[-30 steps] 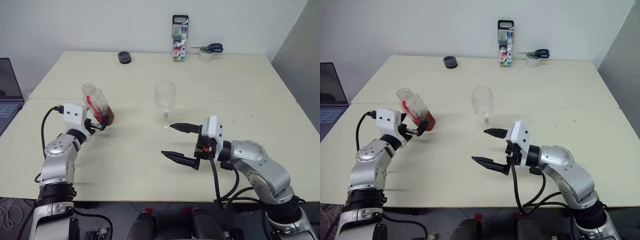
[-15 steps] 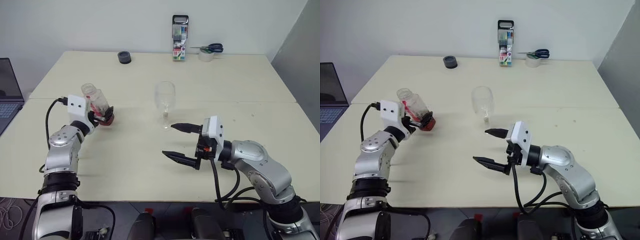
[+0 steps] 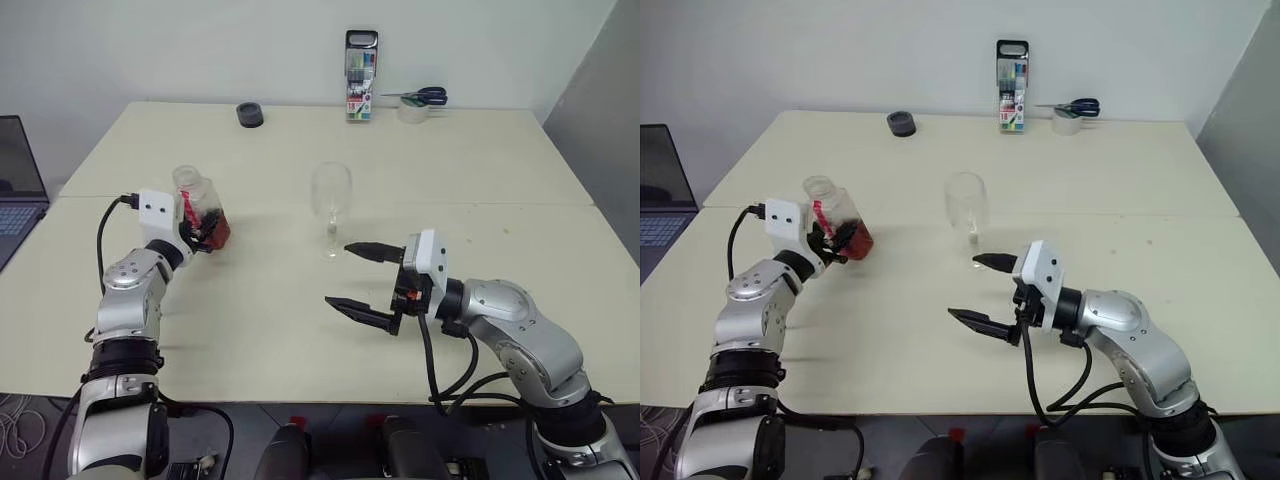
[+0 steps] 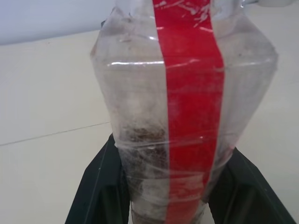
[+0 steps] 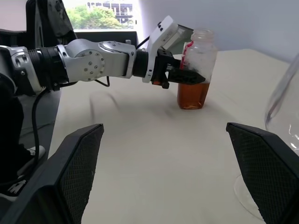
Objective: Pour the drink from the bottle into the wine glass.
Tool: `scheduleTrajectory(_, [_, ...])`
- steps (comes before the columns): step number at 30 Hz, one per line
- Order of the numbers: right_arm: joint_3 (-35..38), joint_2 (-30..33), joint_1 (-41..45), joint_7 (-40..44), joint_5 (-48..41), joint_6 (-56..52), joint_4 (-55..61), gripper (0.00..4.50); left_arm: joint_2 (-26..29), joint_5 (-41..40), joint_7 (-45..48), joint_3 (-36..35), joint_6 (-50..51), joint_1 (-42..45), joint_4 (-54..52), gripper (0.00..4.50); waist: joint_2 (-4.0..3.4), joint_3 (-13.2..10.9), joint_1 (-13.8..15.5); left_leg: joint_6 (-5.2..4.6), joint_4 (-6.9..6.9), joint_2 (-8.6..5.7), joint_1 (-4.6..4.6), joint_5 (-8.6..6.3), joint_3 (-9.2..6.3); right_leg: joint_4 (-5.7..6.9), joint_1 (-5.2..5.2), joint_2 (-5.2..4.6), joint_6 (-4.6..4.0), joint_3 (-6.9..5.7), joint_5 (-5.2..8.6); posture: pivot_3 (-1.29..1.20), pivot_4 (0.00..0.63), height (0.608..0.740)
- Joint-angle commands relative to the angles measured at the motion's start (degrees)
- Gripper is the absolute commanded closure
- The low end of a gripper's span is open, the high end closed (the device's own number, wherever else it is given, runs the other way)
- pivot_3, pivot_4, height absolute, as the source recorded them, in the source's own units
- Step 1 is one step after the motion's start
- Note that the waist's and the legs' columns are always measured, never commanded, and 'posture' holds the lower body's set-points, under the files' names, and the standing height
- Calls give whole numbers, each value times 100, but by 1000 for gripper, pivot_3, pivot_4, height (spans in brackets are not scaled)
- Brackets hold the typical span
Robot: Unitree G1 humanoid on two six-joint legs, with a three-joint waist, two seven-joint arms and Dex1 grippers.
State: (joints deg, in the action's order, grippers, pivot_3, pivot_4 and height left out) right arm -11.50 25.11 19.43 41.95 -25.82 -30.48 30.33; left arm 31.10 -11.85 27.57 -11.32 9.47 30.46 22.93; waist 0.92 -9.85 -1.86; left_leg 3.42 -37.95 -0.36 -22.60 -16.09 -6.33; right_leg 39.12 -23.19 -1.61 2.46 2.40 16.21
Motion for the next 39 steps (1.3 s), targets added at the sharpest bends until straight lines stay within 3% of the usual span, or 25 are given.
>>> scheduleTrajectory(1, [327,-4,262,-217,-101,-79,209,0,6,300,58,384,-222,450,-781,2808,3,-2,22,1,-2,-2,-3,0,-3,0,0,-1,0,-2,0,0,150,740])
scheduleTrajectory(8, [734,-115,658,-569,-199,-179,-56,0,110,1264,-53,1124,-856,1208,-686,2809,5,-1,7,10,-1,-3,-9,6,-2,-3,-6,0,1,-3,-1,0,150,740])
scheduleTrajectory(18, [1349,394,849,-41,-353,93,-734,0,367,2445,-298,1750,-2588,1846,277,2809,4,-1,-2,0,1,-5,-10,0,3,-4,-7,0,1,-1,-1,0,150,740])
scheduleTrajectory(28, [1188,156,914,-243,-379,5,-549,0,543,3292,-813,2051,-3808,2300,1123,2809,4,-1,-5,-1,1,-5,-12,0,3,-2,-8,0,1,-1,-1,0,150,740])
scheduleTrajectory(39, [1010,-230,908,-547,-295,-40,-505,0,594,3944,-1283,2271,-4229,2723,1652,2809,4,-1,-10,-1,0,-7,-13,0,2,0,-10,0,1,-2,-1,0,150,740])
